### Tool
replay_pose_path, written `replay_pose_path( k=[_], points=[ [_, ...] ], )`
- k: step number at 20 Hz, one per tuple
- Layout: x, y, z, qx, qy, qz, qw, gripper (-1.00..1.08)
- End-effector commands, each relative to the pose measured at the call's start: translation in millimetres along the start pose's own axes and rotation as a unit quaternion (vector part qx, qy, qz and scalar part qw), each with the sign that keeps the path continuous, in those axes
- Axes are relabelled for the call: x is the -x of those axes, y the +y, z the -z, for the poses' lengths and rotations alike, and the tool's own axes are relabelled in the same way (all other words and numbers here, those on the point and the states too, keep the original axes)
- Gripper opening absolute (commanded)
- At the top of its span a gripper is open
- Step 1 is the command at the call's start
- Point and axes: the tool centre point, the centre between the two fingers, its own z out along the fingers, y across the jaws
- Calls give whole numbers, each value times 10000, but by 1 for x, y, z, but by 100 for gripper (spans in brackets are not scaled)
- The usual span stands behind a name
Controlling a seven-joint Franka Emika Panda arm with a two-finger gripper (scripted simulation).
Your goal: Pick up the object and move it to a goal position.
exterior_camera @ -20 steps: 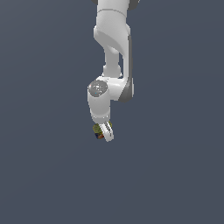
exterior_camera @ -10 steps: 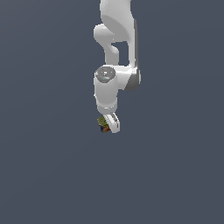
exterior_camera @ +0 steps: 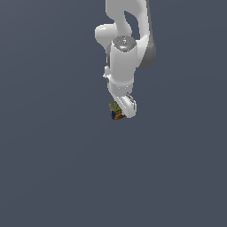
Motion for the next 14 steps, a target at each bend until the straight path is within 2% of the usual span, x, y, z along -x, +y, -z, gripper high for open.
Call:
replay_pose_path(
  k=[1, 14],
  points=[
    [17, 2, 25, -18, 12, -2, 10000, -100],
    [101, 10, 138, -15, 28, -5, 10000, -100]
  ],
)
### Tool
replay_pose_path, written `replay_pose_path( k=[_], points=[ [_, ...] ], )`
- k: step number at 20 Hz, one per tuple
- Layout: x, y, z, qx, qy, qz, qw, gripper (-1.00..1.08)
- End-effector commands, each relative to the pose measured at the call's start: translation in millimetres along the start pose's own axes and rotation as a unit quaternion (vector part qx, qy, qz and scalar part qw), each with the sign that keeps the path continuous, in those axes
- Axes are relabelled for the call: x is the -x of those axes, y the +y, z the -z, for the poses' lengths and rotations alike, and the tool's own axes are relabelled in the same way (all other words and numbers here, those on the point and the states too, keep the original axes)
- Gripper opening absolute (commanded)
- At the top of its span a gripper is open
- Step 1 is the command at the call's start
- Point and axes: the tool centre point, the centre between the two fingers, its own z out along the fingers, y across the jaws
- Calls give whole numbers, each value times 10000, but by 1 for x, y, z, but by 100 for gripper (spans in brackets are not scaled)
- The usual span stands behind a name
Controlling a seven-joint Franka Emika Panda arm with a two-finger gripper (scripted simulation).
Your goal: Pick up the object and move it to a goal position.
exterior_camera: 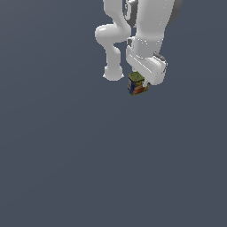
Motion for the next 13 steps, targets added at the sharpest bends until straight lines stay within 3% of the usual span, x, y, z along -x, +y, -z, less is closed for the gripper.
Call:
replay_pose_path(
  k=[1, 13],
  points=[
    [13, 1, 19, -14, 5, -4, 10000, -100],
    [41, 0, 56, -15, -14, 3, 10000, -100]
  ],
)
